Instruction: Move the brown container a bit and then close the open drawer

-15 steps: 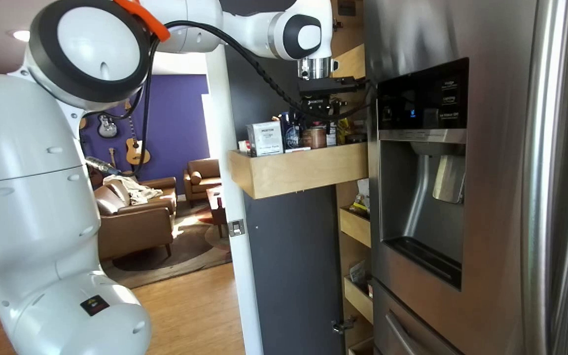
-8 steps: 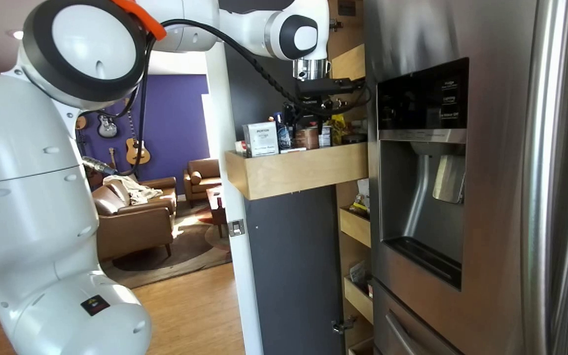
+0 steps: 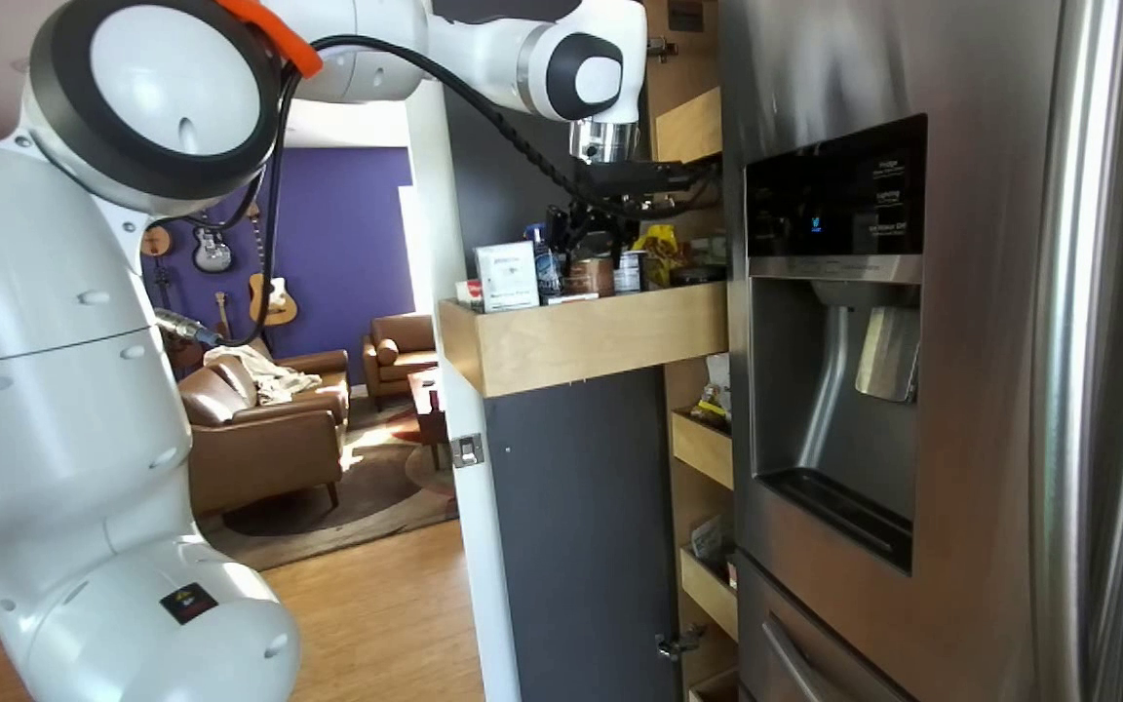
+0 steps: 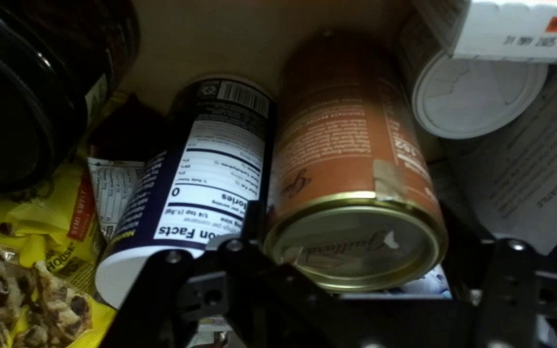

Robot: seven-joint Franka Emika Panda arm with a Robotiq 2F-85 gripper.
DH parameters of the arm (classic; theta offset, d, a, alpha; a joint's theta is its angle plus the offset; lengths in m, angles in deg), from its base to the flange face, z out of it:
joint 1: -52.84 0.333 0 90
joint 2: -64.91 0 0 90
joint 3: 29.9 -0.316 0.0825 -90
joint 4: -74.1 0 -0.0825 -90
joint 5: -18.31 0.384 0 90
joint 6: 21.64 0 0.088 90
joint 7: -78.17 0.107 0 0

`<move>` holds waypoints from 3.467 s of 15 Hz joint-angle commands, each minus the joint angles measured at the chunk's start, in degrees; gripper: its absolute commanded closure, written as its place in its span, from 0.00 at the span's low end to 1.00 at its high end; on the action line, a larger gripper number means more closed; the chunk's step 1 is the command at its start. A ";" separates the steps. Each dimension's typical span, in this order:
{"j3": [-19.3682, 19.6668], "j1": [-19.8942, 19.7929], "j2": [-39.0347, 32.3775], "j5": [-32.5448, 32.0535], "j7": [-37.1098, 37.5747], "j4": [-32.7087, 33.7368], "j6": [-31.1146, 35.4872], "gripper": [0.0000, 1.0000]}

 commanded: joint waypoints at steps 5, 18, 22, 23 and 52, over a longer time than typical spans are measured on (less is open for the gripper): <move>0.19 0.76 2.63 3.25 -7.85 -1.17 -8.47 0.38; -0.46 1.88 5.01 1.59 -20.01 -2.83 -12.94 0.38; -0.58 1.80 5.78 1.41 -21.41 -3.74 -12.22 0.01; -0.60 1.74 6.08 1.33 -21.04 -3.85 -11.92 0.00; -3.50 4.16 15.36 -13.82 34.62 1.96 -17.45 0.00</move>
